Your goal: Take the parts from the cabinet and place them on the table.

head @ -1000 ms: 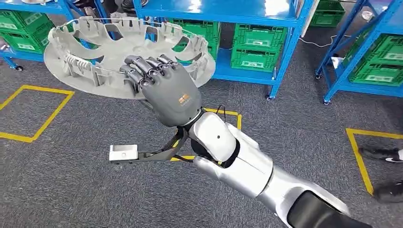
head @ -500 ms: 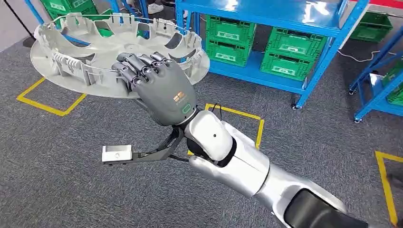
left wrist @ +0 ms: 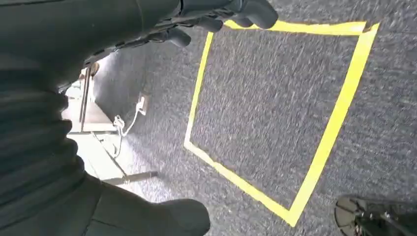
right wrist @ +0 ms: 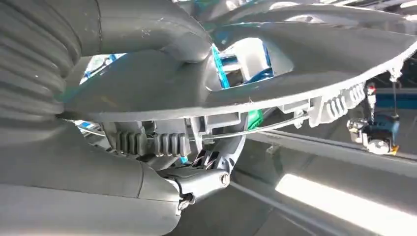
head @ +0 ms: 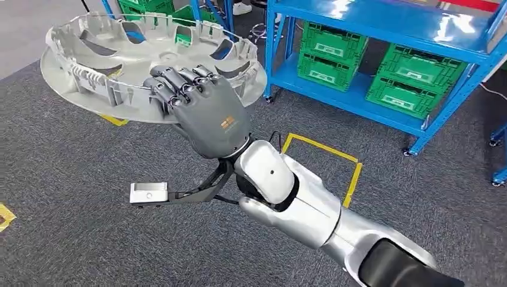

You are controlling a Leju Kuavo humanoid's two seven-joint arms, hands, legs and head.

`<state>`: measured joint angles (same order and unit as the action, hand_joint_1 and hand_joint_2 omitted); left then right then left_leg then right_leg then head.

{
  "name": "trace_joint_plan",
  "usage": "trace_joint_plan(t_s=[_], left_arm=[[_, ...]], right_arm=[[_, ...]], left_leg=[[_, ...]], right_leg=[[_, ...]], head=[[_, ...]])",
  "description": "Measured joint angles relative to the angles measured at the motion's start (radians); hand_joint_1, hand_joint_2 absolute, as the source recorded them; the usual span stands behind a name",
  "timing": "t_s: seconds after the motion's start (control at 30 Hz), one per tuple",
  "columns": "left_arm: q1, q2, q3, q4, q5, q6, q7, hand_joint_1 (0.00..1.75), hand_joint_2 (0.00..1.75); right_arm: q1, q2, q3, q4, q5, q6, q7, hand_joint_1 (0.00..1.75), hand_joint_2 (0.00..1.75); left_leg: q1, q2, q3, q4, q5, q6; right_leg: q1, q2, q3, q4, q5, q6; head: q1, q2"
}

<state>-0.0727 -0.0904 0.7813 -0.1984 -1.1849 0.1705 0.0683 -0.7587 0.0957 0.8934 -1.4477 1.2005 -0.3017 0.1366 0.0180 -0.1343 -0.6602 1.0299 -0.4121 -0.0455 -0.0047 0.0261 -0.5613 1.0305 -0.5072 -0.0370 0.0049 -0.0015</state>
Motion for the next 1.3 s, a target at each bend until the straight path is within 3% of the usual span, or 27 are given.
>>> trace_joint_plan(t_s=[0.07,0.1,0.13,0.17,0.2,0.23,0.3,0.33,0.37,0.47,0.5,0.57,0.6,0.67,0.7,0.73,0.8,0.83,0.87,1.0,1.03,1.07,1.1,1.17,1.2,1.23,1.3], left_arm=[[0.0,-0.005,0.0,0.002,0.0,0.0,0.0,0.0,1.75],[-0.002,-0.005,0.0,0.002,0.0,0.0,-0.001,0.0,1.75],[-0.004,-0.005,0.0,0.001,0.0,0.0,-0.004,0.0,1.75],[-0.004,-0.005,0.0,0.002,0.0,-0.001,-0.005,0.0,1.75],[-0.004,-0.005,0.0,0.002,0.0,-0.001,-0.005,0.0,1.75],[-0.003,-0.005,0.0,0.002,-0.001,-0.002,-0.005,0.0,1.75],[-0.003,-0.005,0.0,0.001,-0.005,-0.003,-0.005,0.0,1.75],[-0.006,-0.005,0.0,0.0,-0.008,-0.004,-0.005,0.0,1.75],[-0.01,-0.005,0.0,0.0,-0.01,-0.005,-0.005,0.0,1.75],[-0.011,-0.005,0.0,0.0,-0.01,-0.005,-0.004,0.0,1.75],[-0.012,-0.005,0.0,0.0,-0.01,-0.005,-0.002,0.0,1.75],[-0.012,-0.006,0.0,0.0,-0.012,-0.007,0.002,0.0,1.75],[-0.015,-0.006,0.0,0.0,-0.014,-0.008,0.002,0.0,1.75],[-0.019,-0.006,0.0,0.0,-0.016,-0.008,0.003,0.0,1.75],[-0.018,-0.006,0.0,0.0,-0.017,-0.009,0.003,0.0,1.75],[-0.017,-0.006,0.0,0.0,-0.017,-0.01,0.003,0.0,1.75],[-0.016,-0.008,0.0,0.0,-0.017,-0.011,0.003,0.0,1.75],[-0.016,-0.009,0.0,0.0,-0.016,-0.011,0.003,0.0,1.75],[-0.018,-0.01,0.0,0.0,-0.017,-0.011,0.002,0.0,1.75],[-0.011,-0.01,0.0,0.0,-0.017,-0.01,0.0,0.0,1.75],[-0.009,-0.01,0.0,0.0,-0.018,-0.009,0.001,0.0,1.75],[-0.009,-0.012,0.0,0.001,-0.019,-0.009,0.002,0.0,1.75],[-0.011,-0.013,0.0,0.001,-0.02,-0.009,0.002,0.0,1.75],[-0.016,-0.013,0.0,0.001,-0.02,-0.009,0.002,0.0,1.75],[-0.016,-0.013,0.0,0.001,-0.02,-0.009,0.002,0.0,1.75],[-0.015,-0.013,0.0,0.001,-0.02,-0.009,0.003,0.0,1.75],[-0.013,-0.013,0.0,0.0,-0.02,-0.009,0.003,0.0,1.75]], right_arm=[[0.001,0.0,0.0,-0.002,0.002,-0.001,0.0,1.75,1.75],[0.006,-0.001,0.0,-0.003,0.003,-0.002,-0.002,1.75,1.75],[0.011,-0.002,0.0,-0.003,0.005,-0.002,-0.002,1.75,1.75],[0.017,-0.005,0.0,-0.003,0.006,-0.003,-0.001,1.75,1.75],[0.022,-0.006,0.0,-0.003,0.008,-0.003,-0.001,1.75,1.75],[0.027,-0.007,0.0,-0.003,0.012,-0.003,0.0,1.75,1.75],[0.033,-0.007,0.0,-0.004,0.018,-0.003,0.001,1.75,1.75],[0.033,-0.007,0.0,-0.006,0.022,-0.003,0.001,1.75,1.75],[0.033,-0.009,0.0,-0.01,0.024,-0.003,0.002,1.75,1.75],[0.034,-0.01,0.0,-0.018,0.027,-0.005,0.001,1.75,1.75],[0.034,-0.009,0.0,-0.021,0.028,-0.004,0.002,1.75,1.75],[0.035,-0.011,0.0,-0.026,0.031,-0.002,0.003,1.75,1.75],[0.037,-0.016,0.0,-0.026,0.032,-0.002,0.002,1.75,1.75],[0.043,-0.022,0.0,-0.026,0.033,-0.002,0.002,1.75,1.75],[0.045,-0.025,0.0,-0.026,0.033,-0.001,0.002,1.75,1.75],[0.047,-0.026,0.0,-0.026,0.033,0.001,0.002,1.75,1.75],[0.047,-0.028,0.0,-0.027,0.032,0.002,0.004,1.75,1.75],[0.047,-0.028,0.0,-0.027,0.033,0.002,0.004,1.75,1.75],[0.047,-0.029,0.0,-0.028,0.034,0.001,0.003,1.75,1.75],[0.048,-0.03,-0.001,-0.035,0.036,0.002,0.003,1.75,1.75],[0.048,-0.029,-0.002,-0.035,0.037,0.003,0.004,1.75,1.75],[0.05,-0.029,-0.002,-0.037,0.039,0.003,0.002,1.75,1.75],[0.051,-0.029,-0.002,-0.04,0.042,0.003,0.0,1.75,1.75],[0.054,-0.03,-0.002,-0.042,0.043,0.004,-0.002,1.75,1.75],[0.058,-0.03,-0.002,-0.042,0.043,0.004,-0.002,1.75,1.75],[0.061,-0.03,-0.002,-0.042,0.042,0.004,-0.002,1.75,1.75],[0.063,-0.03,-0.002,-0.042,0.042,0.005,-0.002,1.75,1.75]], left_leg=[[-0.008,0.093,-0.031,0.074,-0.055,-0.007],[-0.006,0.115,-0.065,0.156,-0.097,-0.011],[-0.005,0.124,-0.099,0.235,-0.131,-0.014],[-0.005,0.127,-0.12,0.287,-0.145,-0.017],[-0.004,0.129,-0.118,0.292,-0.138,-0.017],[-0.004,0.131,-0.094,0.255,-0.114,-0.016],[-0.006,0.154,0.01,0.074,-0.037,-0.01],[-0.012,0.211,0.043,0.001,-0.04,-0.005],[-0.017,0.223,0.049,-0.002,-0.036,0.011],[-0.021,0.185,0.038,0.001,-0.033,0.024],[-0.013,0.172,0.042,-0.009,-0.026,0.034],[-0.008,0.152,0.042,-0.015,-0.019,0.045],[-0.008,0.139,0.039,-0.014,-0.017,0.048],[-0.008,0.109,0.034,-0.013,-0.016,0.05],[-0.008,0.094,0.032,-0.01,-0.015,0.049],[-0.008,0.079,0.031,-0.007,-0.015,0.048],[-0.007,0.048,0.027,0.002,-0.014,0.044],[-0.005,0.036,0.021,0.008,-0.014,0.04],[-0.01,0.025,0.013,0.014,-0.013,0.03],[-0.002,-0.017,0.001,-0.001,0.004,0.0],[-0.002,0.015,-0.005,0.012,-0.001,0.0],[-0.009,0.072,-0.021,0.046,-0.028,-0.002],[-0.008,0.106,-0.054,0.117,-0.069,-0.007],[-0.006,0.126,-0.123,0.274,-0.139,-0.013],[-0.005,0.128,-0.138,0.313,-0.147,-0.014],[-0.005,0.13,-0.127,0.299,-0.131,-0.015],[-0.005,0.142,-0.045,0.156,-0.063,-0.013]], right_leg=[[0.001,-0.02,-0.001,-0.002,0.005,-0.01],[0.003,-0.034,-0.002,-0.001,0.005,-0.01],[0.004,-0.049,-0.002,-0.001,0.004,-0.011],[0.005,-0.063,-0.003,-0.001,0.003,-0.011],[0.005,-0.077,-0.003,0.0,0.003,-0.011],[0.005,-0.088,-0.003,0.0,0.002,-0.011],[0.006,-0.114,-0.003,0.002,-0.001,-0.006],[0.01,-0.122,-0.001,0.004,-0.004,-0.003],[0.018,-0.132,-0.004,0.004,-0.006,0.003],[0.017,-0.16,0.001,-0.002,-0.005,0.016],[0.02,-0.165,0.004,-0.001,-0.01,0.025],[0.01,-0.067,-0.024,0.063,-0.056,0.034],[0.008,-0.04,-0.063,0.147,-0.098,0.035],[0.006,-0.03,-0.136,0.294,-0.152,0.037],[0.006,-0.029,-0.15,0.317,-0.148,0.037],[0.004,-0.028,-0.138,0.29,-0.12,0.037],[-0.002,-0.011,-0.06,0.125,-0.029,0.034],[-0.008,0.035,-0.02,0.041,-0.002,0.033],[-0.008,0.069,-0.019,0.028,-0.017,0.035],[-0.002,0.022,-0.015,0.018,-0.001,0.008],[-0.006,0.002,-0.012,0.011,0.005,-0.001],[-0.006,-0.005,-0.011,0.008,0.007,-0.007],[-0.004,-0.019,-0.012,0.008,0.007,-0.009],[-0.002,-0.05,-0.012,0.009,0.006,-0.011],[-0.001,-0.064,-0.012,0.009,0.005,-0.011],[-0.002,-0.079,-0.012,0.009,0.004,-0.011],[-0.002,-0.104,-0.01,0.009,0.001,-0.007]], head=[[-0.012,0.0],[-0.011,0.0],[-0.011,0.0],[-0.012,0.0],[-0.011,0.0],[-0.011,0.0],[-0.011,0.0],[-0.012,0.0],[-0.008,0.0],[-0.007,0.0],[-0.007,0.0],[-0.005,0.0],[-0.004,0.0],[-0.004,0.0],[-0.003,0.0],[-0.003,0.0],[-0.003,0.0],[-0.003,0.0],[-0.005,0.0],[-0.003,0.0],[-0.003,0.0],[-0.012,0.0],[-0.012,0.0],[-0.012,0.0],[-0.013,0.0],[-0.013,0.0],[-0.013,0.0]])
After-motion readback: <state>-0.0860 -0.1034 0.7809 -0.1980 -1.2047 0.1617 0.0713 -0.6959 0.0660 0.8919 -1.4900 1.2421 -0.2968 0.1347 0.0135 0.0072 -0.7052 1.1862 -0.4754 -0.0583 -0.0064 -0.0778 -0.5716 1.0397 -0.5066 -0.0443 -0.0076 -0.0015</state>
